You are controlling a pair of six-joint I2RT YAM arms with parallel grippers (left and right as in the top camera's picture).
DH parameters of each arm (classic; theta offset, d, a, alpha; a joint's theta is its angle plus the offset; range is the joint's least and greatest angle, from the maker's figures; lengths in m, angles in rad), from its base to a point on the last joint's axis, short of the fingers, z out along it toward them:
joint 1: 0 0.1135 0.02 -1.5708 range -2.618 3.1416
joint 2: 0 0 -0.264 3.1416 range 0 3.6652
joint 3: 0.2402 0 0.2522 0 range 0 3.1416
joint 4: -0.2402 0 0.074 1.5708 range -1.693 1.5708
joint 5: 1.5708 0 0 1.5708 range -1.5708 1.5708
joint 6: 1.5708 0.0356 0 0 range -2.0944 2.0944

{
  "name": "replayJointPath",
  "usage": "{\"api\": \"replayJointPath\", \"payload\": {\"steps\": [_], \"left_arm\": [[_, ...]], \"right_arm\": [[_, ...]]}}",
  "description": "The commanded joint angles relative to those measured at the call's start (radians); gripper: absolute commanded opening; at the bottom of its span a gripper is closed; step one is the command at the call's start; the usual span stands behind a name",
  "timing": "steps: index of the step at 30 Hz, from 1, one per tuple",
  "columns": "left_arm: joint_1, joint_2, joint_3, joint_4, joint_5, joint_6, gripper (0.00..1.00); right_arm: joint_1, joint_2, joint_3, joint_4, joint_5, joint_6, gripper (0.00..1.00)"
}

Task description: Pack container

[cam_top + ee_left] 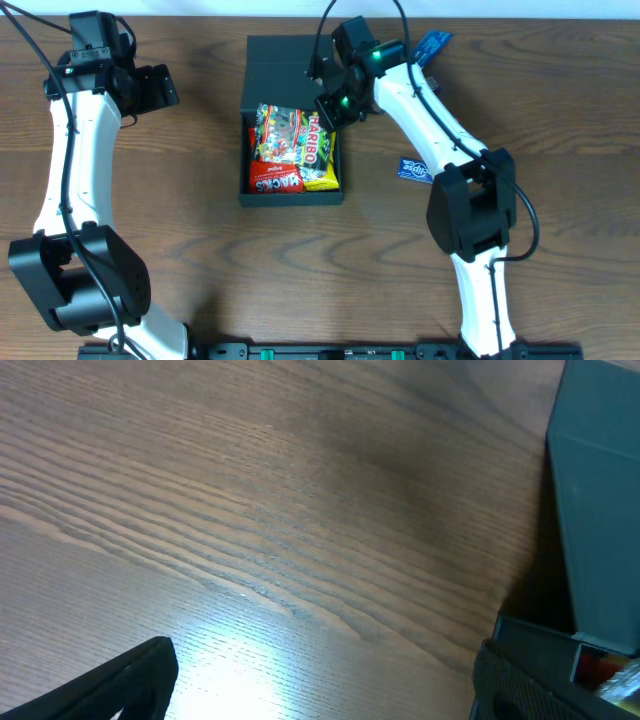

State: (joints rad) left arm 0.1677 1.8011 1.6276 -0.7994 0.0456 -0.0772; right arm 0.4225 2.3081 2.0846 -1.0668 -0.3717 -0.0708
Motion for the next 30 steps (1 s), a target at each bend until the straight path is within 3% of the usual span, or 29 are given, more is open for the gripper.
{"api": "replayJointPath", "payload": {"steps": [1, 4, 6, 8, 11, 13, 15, 17, 20, 21, 30], "left_arm": [[0.002, 0.011, 0.011, 0.003, -0.003, 0.011, 0.95], [0.002, 0.011, 0.011, 0.002, -0.003, 0.011, 0.95], [0.002, 0.011, 0.011, 0.001, -0.003, 0.011, 0.95], [0.002, 0.011, 0.011, 0.000, -0.003, 0.011, 0.95], [0.002, 0.011, 0.011, 0.000, -0.004, 0.011, 0.95], [0.002, 0.011, 0.011, 0.000, -0.004, 0.011, 0.96], [0.002, 0.011, 0.011, 0.000, -0.004, 0.011, 0.95], [0.002, 0.011, 0.011, 0.000, -0.004, 0.011, 0.95], [0.002, 0.011, 0.011, 0.000, -0.004, 0.011, 0.95], [0.002, 0.011, 0.011, 0.000, -0.004, 0.011, 0.95], [0.002, 0.011, 0.011, 0.000, -0.004, 0.011, 0.95]], "right_arm": [[-0.011, -0.011, -0.004, 0.025, 0.054, -0.023, 0.01], [-0.005, -0.011, -0.004, 0.032, 0.054, -0.036, 0.02], [-0.002, -0.011, -0.004, 0.034, 0.054, -0.036, 0.31], [-0.001, -0.011, -0.003, 0.043, 0.054, -0.035, 0.78], [0.000, -0.012, 0.029, 0.042, 0.054, -0.031, 0.85], [0.000, -0.014, 0.083, 0.031, 0.054, -0.026, 0.84], [0.002, -0.014, 0.158, 0.014, 0.054, -0.020, 0.77], [0.009, -0.014, 0.226, -0.001, 0.058, -0.020, 0.60], [0.032, -0.014, 0.256, 0.000, 0.059, -0.021, 0.08], [0.042, -0.013, 0.254, -0.006, 0.059, -0.021, 0.02], [0.136, -0.010, 0.074, 0.009, 0.104, -0.020, 0.01]]}}
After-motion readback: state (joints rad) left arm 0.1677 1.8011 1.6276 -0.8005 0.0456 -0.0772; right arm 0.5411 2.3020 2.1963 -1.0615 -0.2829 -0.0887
